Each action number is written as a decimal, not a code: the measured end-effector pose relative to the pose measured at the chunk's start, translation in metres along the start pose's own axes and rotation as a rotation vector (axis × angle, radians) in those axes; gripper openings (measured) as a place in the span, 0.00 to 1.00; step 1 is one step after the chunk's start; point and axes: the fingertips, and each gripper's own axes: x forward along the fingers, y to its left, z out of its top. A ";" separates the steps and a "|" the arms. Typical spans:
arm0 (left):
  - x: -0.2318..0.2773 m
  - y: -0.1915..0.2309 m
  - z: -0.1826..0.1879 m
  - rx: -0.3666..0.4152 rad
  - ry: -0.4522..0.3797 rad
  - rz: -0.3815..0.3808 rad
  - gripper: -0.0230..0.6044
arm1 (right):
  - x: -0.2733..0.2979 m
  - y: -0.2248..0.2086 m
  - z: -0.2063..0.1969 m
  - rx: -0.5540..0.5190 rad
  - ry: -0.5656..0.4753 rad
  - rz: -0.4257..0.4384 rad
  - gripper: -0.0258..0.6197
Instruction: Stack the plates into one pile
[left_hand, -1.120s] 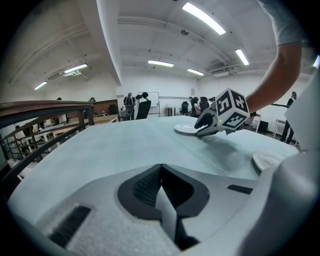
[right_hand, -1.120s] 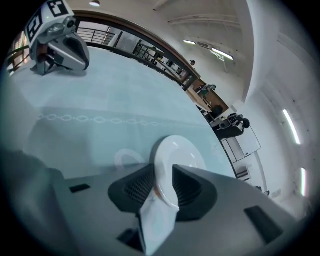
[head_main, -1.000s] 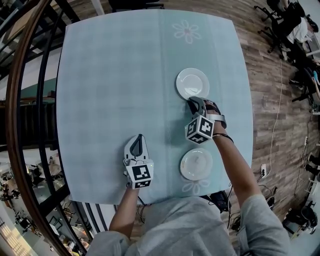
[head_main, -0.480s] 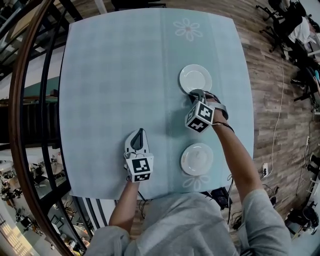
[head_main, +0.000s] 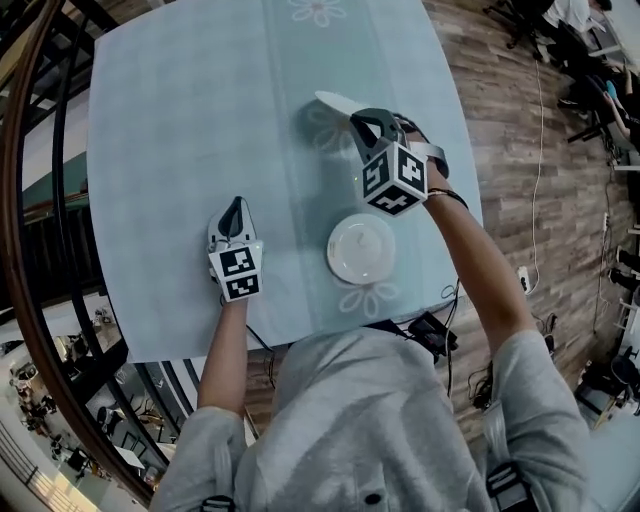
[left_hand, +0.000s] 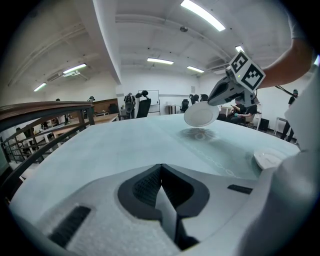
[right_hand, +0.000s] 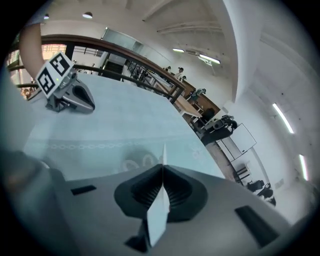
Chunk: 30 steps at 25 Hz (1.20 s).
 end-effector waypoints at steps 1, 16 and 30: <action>0.000 -0.002 -0.002 -0.004 -0.004 0.000 0.07 | -0.009 0.002 -0.004 0.006 -0.009 -0.003 0.09; -0.078 -0.017 -0.001 -0.182 -0.174 0.080 0.07 | -0.150 0.053 -0.049 -0.041 -0.123 -0.025 0.09; -0.180 -0.104 -0.038 -0.176 -0.172 0.141 0.07 | -0.172 0.164 -0.062 -0.223 -0.228 0.051 0.09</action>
